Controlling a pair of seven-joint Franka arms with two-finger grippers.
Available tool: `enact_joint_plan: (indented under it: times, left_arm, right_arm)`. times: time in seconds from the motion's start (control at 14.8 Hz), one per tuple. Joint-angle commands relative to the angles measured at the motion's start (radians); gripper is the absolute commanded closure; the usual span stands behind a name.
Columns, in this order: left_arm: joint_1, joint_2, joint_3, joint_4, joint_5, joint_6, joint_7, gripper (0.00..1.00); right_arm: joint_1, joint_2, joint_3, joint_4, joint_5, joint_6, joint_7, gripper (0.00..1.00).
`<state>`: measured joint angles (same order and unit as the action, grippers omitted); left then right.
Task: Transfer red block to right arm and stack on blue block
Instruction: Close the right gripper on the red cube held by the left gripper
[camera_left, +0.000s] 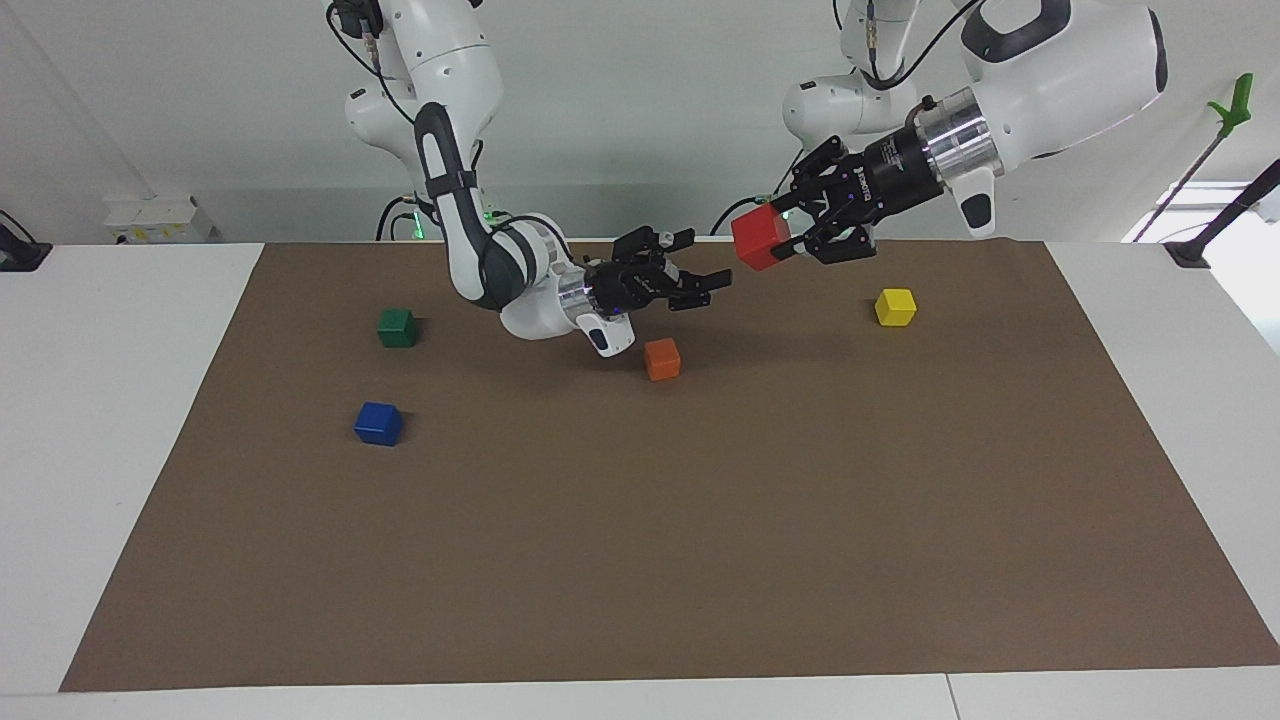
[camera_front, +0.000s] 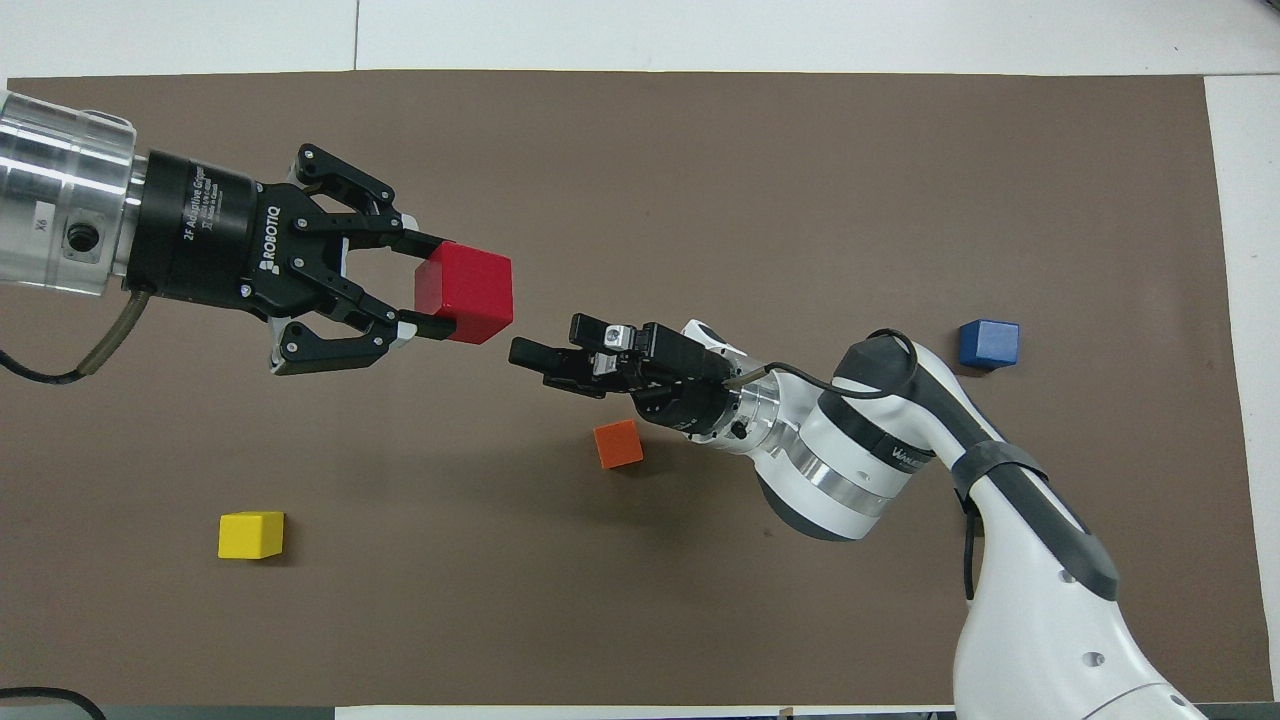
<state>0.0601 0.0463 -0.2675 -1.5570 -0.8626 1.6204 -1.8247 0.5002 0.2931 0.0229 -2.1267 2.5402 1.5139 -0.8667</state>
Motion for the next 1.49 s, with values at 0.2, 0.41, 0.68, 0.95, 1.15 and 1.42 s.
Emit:
enact_joint_plan:
  times: [0.2,0.41,0.68,0.95,1.15,1.42]
  left_arm:
    - [-0.013,-0.019,-0.015,-0.012,-0.022,0.041,-0.022,0.99]
    - [-0.020,-0.023,-0.015,-0.018,-0.021,0.041,-0.021,0.99]
    - [-0.020,-0.025,-0.015,-0.020,-0.019,0.038,-0.021,0.99]
    - [-0.020,-0.028,-0.013,-0.020,-0.018,0.036,-0.021,0.99]
    - [-0.019,-0.034,-0.013,-0.031,-0.016,0.035,-0.013,0.99]
    - [-0.020,-0.036,-0.013,-0.034,-0.012,0.035,-0.011,0.99]
  right_arm:
    - [0.028,0.003,0.015,0.102,0.091,0.121,0.101,0.00]
    - [0.023,-0.028,0.015,0.100,0.091,0.160,0.149,0.00]
    - [0.023,-0.035,0.015,0.097,0.091,0.166,0.147,0.00]
    - [0.023,-0.052,0.015,0.099,0.091,0.187,0.159,0.11]
    - [0.026,-0.093,0.015,0.100,0.091,0.273,0.204,1.00]
    - [0.023,-0.134,0.014,0.102,0.089,0.324,0.258,1.00]
